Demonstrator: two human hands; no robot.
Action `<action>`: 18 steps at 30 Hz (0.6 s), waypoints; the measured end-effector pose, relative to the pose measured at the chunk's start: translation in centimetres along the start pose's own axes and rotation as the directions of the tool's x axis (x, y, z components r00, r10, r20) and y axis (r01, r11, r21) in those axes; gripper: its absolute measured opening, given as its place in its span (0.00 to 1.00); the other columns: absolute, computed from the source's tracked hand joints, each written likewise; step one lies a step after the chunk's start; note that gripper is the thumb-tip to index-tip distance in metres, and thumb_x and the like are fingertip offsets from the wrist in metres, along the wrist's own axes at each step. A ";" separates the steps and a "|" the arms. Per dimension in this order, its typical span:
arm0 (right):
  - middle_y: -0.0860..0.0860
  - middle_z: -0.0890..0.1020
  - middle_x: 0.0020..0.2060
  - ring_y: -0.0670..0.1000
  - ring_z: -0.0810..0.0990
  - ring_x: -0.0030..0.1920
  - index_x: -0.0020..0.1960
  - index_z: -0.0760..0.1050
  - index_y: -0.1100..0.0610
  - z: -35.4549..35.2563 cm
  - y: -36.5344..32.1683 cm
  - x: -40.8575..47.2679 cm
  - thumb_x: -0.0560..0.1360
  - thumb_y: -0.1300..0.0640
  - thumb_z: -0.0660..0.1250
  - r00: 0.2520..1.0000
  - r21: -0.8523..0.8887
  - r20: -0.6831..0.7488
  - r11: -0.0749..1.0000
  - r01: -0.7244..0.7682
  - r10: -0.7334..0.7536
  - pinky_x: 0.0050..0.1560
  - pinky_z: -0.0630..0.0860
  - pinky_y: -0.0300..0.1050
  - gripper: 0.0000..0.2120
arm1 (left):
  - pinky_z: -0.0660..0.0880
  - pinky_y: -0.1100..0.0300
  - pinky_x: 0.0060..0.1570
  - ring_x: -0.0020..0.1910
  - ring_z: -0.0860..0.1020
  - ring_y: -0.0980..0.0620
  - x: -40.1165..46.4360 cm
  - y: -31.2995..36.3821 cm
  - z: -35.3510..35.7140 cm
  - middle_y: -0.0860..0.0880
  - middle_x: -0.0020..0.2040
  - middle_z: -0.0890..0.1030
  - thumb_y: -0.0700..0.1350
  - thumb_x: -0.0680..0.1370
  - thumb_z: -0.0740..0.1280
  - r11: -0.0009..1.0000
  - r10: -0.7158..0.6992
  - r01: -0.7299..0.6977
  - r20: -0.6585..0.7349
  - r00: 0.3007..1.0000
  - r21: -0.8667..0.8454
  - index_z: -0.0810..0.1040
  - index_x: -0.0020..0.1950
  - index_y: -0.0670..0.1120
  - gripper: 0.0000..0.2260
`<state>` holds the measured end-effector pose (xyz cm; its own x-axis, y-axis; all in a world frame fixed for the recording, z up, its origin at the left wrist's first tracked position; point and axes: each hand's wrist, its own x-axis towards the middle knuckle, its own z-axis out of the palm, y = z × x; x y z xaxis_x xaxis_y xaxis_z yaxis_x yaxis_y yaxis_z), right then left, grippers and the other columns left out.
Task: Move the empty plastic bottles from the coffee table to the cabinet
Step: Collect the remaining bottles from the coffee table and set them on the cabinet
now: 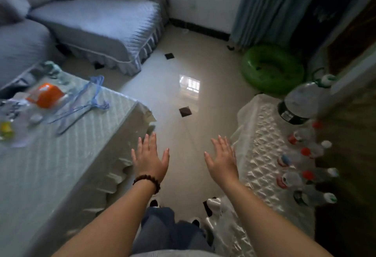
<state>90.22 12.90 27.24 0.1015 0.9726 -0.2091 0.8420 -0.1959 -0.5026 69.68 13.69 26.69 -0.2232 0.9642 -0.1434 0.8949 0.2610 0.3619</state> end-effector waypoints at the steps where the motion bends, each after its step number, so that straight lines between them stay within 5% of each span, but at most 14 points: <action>1: 0.51 0.53 0.78 0.50 0.46 0.78 0.76 0.57 0.53 0.8 -1.6 0.2 0.80 0.46 0.56 0.999 -0.001 0.023 0.999 0.044 -0.044 0.75 0.41 0.48 0.27 | 0.43 0.47 0.74 0.77 0.47 0.49 -0.3 -1.8 -0.8 0.49 0.78 0.53 0.58 0.79 0.56 0.999 -0.052 0.052 -0.025 0.998 -0.018 0.51 0.78 0.51 0.30; 9: 0.53 0.58 0.77 0.52 0.50 0.78 0.74 0.62 0.54 7.1 -13.7 -0.4 0.79 0.49 0.60 0.927 -0.019 0.161 0.938 0.345 -0.338 0.75 0.44 0.48 0.26 | 0.52 0.47 0.73 0.76 0.54 0.45 -4.6 -15.0 -6.0 0.45 0.76 0.61 0.57 0.77 0.61 0.911 -0.409 0.389 -0.180 0.895 -0.139 0.57 0.76 0.48 0.31; 18: 0.52 0.57 0.77 0.51 0.49 0.78 0.74 0.62 0.53 16.8 -26.9 -7.5 0.79 0.49 0.60 0.778 -0.006 0.300 0.814 0.581 -0.553 0.76 0.46 0.49 0.25 | 0.50 0.46 0.74 0.76 0.52 0.45 -12.1 -30.6 -11.2 0.45 0.77 0.58 0.58 0.77 0.59 0.756 -0.655 0.610 -0.246 0.715 -0.239 0.53 0.77 0.49 0.32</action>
<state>57.92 8.81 28.18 -0.5453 0.8271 -0.1359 0.7473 0.4063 -0.5258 40.71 -5.40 27.67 -0.8405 0.5300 -0.1128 0.4476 0.7964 0.4067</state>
